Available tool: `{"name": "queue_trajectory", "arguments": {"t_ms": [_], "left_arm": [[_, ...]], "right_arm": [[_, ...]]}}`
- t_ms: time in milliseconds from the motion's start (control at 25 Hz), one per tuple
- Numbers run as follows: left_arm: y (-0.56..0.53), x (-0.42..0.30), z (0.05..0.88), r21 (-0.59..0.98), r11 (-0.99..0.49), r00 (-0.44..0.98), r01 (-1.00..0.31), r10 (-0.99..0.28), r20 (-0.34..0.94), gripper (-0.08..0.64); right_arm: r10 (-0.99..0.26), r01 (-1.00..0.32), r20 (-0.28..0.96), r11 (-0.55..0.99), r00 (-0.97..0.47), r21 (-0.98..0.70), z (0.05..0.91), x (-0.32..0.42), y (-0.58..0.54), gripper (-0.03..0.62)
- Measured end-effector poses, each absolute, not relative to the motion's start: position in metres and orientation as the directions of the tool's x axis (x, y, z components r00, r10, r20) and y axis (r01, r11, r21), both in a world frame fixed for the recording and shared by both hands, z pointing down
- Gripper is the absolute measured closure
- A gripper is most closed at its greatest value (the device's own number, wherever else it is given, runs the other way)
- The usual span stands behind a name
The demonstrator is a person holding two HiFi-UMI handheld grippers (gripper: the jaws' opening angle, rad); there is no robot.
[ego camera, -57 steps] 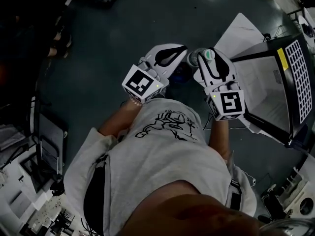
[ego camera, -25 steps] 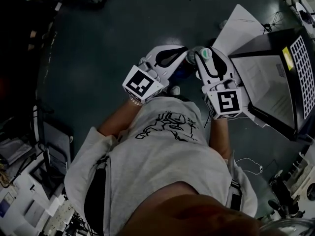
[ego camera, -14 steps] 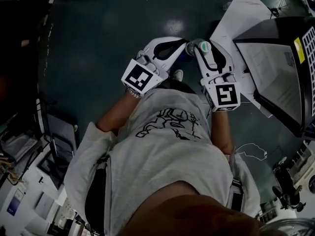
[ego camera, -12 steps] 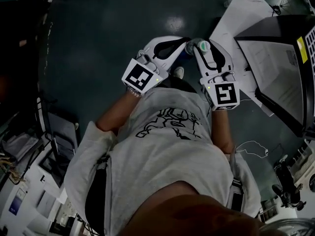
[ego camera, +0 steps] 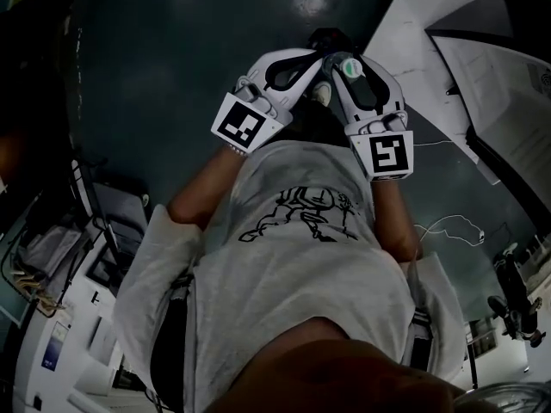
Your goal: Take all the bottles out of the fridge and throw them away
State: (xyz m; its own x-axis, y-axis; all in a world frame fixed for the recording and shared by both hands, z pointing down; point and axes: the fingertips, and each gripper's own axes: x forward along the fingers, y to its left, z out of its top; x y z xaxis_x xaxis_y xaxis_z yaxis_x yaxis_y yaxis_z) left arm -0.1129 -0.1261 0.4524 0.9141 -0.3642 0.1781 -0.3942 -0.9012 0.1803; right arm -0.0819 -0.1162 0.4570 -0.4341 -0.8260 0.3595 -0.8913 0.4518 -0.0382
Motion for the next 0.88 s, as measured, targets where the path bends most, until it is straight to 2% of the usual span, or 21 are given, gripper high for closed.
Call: {"name": "queue_trajectory", "arguments": {"t_ms": [880], "left_arm": [[-0.095,-0.114,0.614,0.250,-0.883,0.900,-0.396,-0.320,0.295,0.551]], "right_arm": [[-0.819,-0.917,0.440,0.399,-0.368,-0.024,0.634,-0.084,-0.089,0.434]]}}
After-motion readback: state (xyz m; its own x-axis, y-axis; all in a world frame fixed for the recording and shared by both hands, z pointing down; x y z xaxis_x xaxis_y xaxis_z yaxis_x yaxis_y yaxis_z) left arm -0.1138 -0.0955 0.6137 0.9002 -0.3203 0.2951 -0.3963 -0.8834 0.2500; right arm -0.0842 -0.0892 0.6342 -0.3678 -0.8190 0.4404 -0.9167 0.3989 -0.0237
